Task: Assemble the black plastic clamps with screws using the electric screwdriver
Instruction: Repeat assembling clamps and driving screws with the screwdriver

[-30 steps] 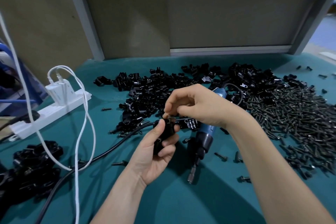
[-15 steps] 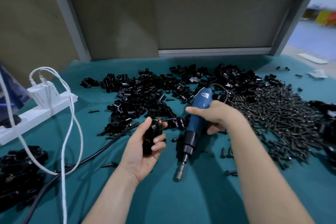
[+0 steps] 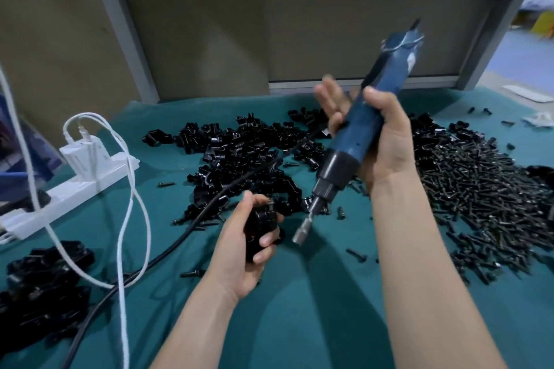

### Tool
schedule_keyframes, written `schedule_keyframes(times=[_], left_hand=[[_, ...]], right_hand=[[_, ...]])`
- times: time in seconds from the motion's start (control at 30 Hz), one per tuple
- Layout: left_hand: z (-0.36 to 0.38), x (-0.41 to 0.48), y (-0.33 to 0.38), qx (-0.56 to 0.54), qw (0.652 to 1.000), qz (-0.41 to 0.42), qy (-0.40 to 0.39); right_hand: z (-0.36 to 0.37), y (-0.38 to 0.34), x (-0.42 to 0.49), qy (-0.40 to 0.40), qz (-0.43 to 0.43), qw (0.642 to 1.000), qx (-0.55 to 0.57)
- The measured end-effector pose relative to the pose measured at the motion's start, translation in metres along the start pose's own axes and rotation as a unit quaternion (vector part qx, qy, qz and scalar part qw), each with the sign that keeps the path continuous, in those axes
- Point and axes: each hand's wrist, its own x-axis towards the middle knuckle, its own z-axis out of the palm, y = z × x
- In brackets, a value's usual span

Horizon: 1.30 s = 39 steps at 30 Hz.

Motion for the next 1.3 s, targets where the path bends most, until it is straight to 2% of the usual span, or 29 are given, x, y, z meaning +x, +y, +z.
schedule_keyframes(times=[0.07,0.13,0.27,0.43,0.67,1.3], left_hand=[[-0.003,0.000,0.002,0.091,0.996,0.017,0.002],[-0.006,0.000,0.004,0.140,0.990,0.033,-0.004],[-0.013,0.001,0.008,0.158,0.986,0.019,-0.047],[-0.028,0.002,0.015,0.271,0.960,0.002,-0.075],[-0.028,0.004,0.012,0.290,0.954,0.004,-0.078],[-0.027,0.003,0.010,0.300,0.949,0.007,-0.093]], right_hand=[[0.006,-0.001,0.005,-0.072,-0.029,0.995,0.058],[0.006,0.000,0.009,-0.095,-0.041,0.992,0.069],[0.002,0.001,0.013,-0.013,-0.045,0.999,-0.006],[-0.006,-0.005,0.012,0.031,-0.061,0.997,-0.035],[-0.003,0.000,0.012,0.091,-0.070,0.993,-0.038],[-0.003,0.007,0.014,0.083,-0.054,0.995,-0.031]])
